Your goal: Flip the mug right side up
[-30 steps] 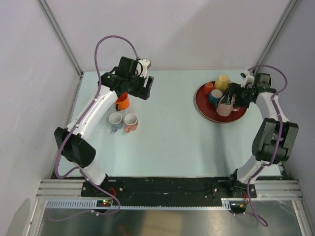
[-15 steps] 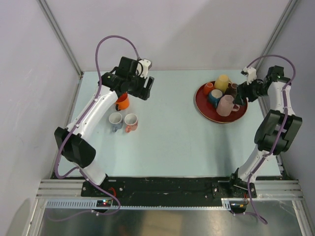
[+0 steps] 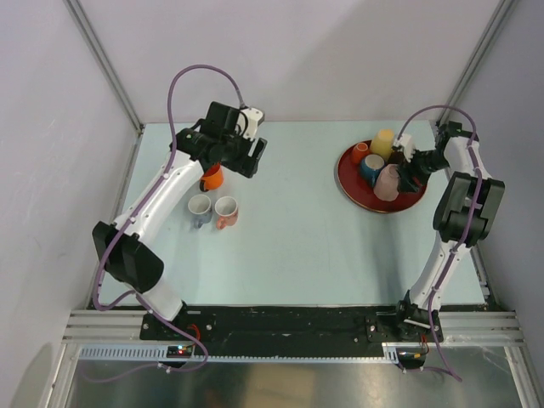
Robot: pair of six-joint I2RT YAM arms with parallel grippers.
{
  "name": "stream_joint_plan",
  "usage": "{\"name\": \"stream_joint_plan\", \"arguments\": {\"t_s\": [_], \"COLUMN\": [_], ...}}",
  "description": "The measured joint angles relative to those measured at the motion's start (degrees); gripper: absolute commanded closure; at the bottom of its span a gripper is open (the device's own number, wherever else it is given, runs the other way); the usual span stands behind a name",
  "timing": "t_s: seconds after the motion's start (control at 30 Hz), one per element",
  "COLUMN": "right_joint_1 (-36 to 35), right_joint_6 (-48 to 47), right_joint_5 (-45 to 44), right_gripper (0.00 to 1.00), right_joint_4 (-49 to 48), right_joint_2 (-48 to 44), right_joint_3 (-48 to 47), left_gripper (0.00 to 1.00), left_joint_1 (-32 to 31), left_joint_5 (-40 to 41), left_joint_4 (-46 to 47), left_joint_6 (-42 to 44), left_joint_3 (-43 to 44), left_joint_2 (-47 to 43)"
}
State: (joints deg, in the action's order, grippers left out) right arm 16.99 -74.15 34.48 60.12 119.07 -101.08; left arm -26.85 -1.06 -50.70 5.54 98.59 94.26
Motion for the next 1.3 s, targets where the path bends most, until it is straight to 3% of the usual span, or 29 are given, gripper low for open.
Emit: {"name": "stream_joint_plan", "arguments": {"t_s": [0.1, 0.27, 0.47, 0.77, 1.0, 1.1, 1.3], "right_joint_1": [-1.1, -1.4, -1.5, -3.5, -13.0, -18.9, -25.7], "right_joint_6": [-1.2, -1.1, 1.9, 8.5, 25.6, 37.5, 68.2], "right_joint_5": [-1.1, -2.4, -4.6, -3.4, 7.4, 11.0, 16.8], "right_gripper": [0.45, 0.73, 0.98, 1.0, 1.0, 1.0, 1.0], "right_joint_4": [1.0, 0.5, -2.9, 0.2, -1.6, -8.8, -34.1], "right_joint_2": [1.4, 1.5, 0.1, -9.8, -21.8, -22.8, -22.0], "right_joint_3": [0.0, 1.6, 6.2, 13.6, 10.7, 8.1, 7.7], "left_gripper": [0.2, 0.21, 0.21, 0.2, 0.16, 0.15, 0.14], "left_joint_1": [-0.3, -0.6, -0.6, -0.6, 0.3, 2.4, 11.7], "left_joint_5": [0.1, 0.4, 0.4, 0.4, -0.2, -4.2, -22.4], "left_joint_4": [0.0, 0.0, 0.0, 0.0, -0.1, -0.1, 4.0], "left_joint_6": [0.5, 1.0, 1.0, 1.0, 0.4, -2.5, -13.5], "left_joint_3": [-0.4, -0.4, -0.4, 1.3, 8.8, 14.1, 22.8], "left_joint_2": [-0.4, -0.6, -0.6, -0.3, 3.1, 5.2, 8.3]}}
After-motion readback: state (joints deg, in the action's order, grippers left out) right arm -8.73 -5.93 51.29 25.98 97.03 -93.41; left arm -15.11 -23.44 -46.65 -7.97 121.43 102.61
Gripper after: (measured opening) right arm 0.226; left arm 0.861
